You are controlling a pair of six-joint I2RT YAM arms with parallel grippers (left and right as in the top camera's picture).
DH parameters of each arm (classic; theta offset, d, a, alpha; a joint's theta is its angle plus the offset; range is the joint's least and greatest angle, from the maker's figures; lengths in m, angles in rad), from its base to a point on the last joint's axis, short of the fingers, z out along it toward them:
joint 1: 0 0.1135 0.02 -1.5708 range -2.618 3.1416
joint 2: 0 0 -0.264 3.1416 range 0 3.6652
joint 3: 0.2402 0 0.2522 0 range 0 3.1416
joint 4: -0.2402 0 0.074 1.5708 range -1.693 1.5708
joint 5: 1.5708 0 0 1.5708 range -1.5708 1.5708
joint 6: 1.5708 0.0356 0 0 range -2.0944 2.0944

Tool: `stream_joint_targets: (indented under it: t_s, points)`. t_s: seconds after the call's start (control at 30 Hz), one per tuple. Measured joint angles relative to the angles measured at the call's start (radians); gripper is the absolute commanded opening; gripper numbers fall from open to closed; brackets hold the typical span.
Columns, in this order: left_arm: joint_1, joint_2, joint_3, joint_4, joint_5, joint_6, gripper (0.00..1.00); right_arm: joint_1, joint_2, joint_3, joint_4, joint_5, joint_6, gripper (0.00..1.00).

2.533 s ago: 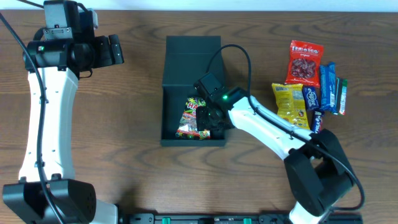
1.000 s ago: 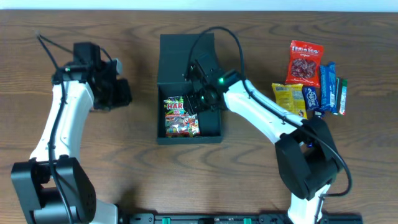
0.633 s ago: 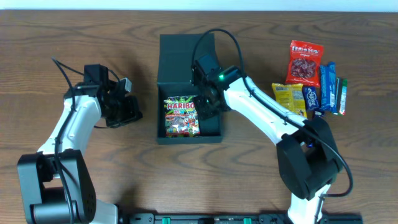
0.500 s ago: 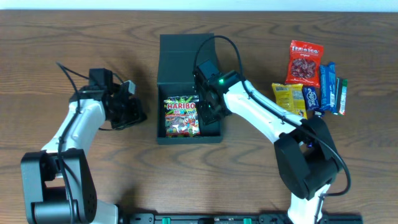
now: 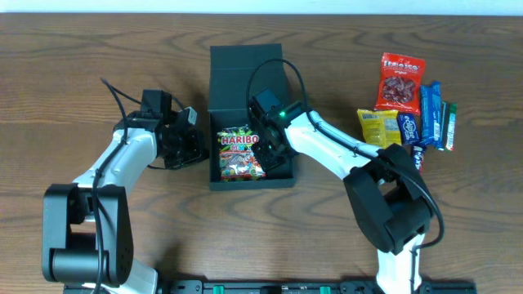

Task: Pack container
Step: 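Return the right gripper to the snacks and grasp the yellow bag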

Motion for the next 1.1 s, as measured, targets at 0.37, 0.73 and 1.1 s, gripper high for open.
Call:
stream_joint_targets:
  t_s: [0.37, 0.73, 1.1]
  points:
    - [0.001, 0.000, 0.000, 0.016, 0.013, -0.023, 0.06, 0.000, 0.000, 0.000, 0.026, -0.070, -0.004, 0.01]
    - [0.002, 0.000, 0.000, 0.017, 0.016, -0.023, 0.06, -0.002, 0.005, 0.027, -0.042, -0.077, -0.005, 0.01]
    - [0.010, 0.000, 0.000, 0.017, 0.013, -0.023, 0.06, -0.141, -0.153, 0.379, -0.151, 0.212, -0.087, 0.01]
